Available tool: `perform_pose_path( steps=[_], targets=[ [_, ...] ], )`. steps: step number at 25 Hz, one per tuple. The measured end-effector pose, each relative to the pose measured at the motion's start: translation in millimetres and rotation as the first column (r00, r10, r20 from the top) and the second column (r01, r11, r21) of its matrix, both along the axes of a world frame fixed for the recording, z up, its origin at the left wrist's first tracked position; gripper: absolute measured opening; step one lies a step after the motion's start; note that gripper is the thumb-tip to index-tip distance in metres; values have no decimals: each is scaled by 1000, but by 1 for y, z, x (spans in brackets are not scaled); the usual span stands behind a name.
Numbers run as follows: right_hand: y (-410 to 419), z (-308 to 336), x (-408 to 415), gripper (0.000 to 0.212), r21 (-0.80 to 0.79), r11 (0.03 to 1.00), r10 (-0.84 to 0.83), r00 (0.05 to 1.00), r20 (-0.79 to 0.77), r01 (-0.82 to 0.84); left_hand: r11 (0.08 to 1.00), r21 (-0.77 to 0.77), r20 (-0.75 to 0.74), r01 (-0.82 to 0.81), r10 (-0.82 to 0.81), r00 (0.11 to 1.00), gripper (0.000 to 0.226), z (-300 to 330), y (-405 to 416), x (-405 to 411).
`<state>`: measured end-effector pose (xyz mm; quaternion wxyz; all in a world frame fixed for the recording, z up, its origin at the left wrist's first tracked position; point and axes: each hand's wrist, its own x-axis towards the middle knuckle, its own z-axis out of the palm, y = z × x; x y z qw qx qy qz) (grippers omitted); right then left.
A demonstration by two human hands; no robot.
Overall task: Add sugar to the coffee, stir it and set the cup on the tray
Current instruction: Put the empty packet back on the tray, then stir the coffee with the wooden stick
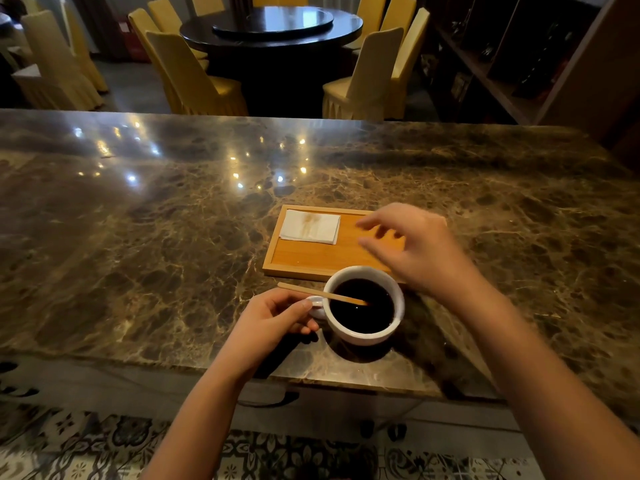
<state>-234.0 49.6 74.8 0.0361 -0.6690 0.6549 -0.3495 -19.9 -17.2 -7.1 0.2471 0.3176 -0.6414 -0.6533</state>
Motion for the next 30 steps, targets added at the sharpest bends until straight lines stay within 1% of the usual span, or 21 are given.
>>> perform_pose_path(
  steps=[2, 3, 5, 7, 8, 10, 11, 13, 15, 16, 17, 19, 21, 22, 25, 27, 29, 30],
  targets=[
    [-4, 11, 35, 28, 122, 975, 188, 982, -28, -183, 1000, -11, 12, -10, 10, 1000, 17, 0, -1, 0],
    [-8, 13, 49, 30, 177, 957, 244, 967, -76, -228, 1000, -15, 21, -16, 16, 1000, 11, 0, -1, 0],
    [-15, 10, 66, 30, 243, 940, 289, 938, -191, -240, 999, -23, 47, -24, 25, 999, 22, -1, -2, 0],
    [-21, 6, 74, 24, 270, 936, 293, 924, -247, -225, 999, -23, 56, -22, 23, 998, 29, 1, -2, 1],
    [-23, 3, 75, 19, 274, 935, 296, 919, -260, -224, 999, -29, 51, -19, 21, 998, 29, 1, -1, 0],
    [-26, 2, 75, 11, 262, 938, 295, 921, -255, -228, 999, -42, 33, -2, 4, 999, 21, 3, -1, -1],
    [-25, 2, 73, 9, 248, 942, 281, 934, -222, -225, 999, -48, 26, 12, -10, 1000, 17, 3, -1, -1],
    [-21, 6, 61, 10, 201, 961, 215, 971, -104, -192, 997, -63, 18, 33, -32, 999, 16, 4, -1, -1],
    [-13, 12, 41, 11, 120, 987, 100, 993, 58, -107, 996, -85, 0, 33, -33, 999, 19, 3, 1, 0],
    [-7, 14, 30, 10, 87, 995, 42, 989, 140, -54, 993, -118, -3, 23, -23, 1000, 22, 3, 3, 1],
    [-1, 16, 18, 9, 70, 998, -9, 978, 207, -6, 985, -171, 3, 8, -7, 1000, 25, 2, 7, 1],
    [13, 14, -2, 7, 82, 995, -70, 954, 293, 48, 946, -321, 27, -40, 52, 998, 32, -1, 13, 1],
    [27, 9, -15, 8, 94, 995, -78, 921, 382, 46, 880, -466, 45, -90, 125, 991, 38, -2, 17, 1],
    [34, 6, -19, 8, 90, 995, -75, 899, 432, 40, 860, -499, 45, -106, 148, 988, 40, -2, 18, 0],
    [53, -5, -23, 10, 101, 994, -91, 840, 535, 43, 858, -498, 49, -124, 171, 984, 42, -3, 17, 1],
    [64, -15, -18, 10, 115, 993, -85, 794, 602, 19, 861, -492, 58, -126, 176, 983, 40, -4, 16, 1],
    [70, -25, -10, 11, 80, 997, -50, 752, 657, -4, 871, -478, 70, -111, 164, 984, 33, -5, 14, 1],
    [70, -29, -6, 12, 48, 999, -39, 749, 661, 10, 880, -463, 71, -107, 157, 985, 30, -5, 14, 1]
  ],
)
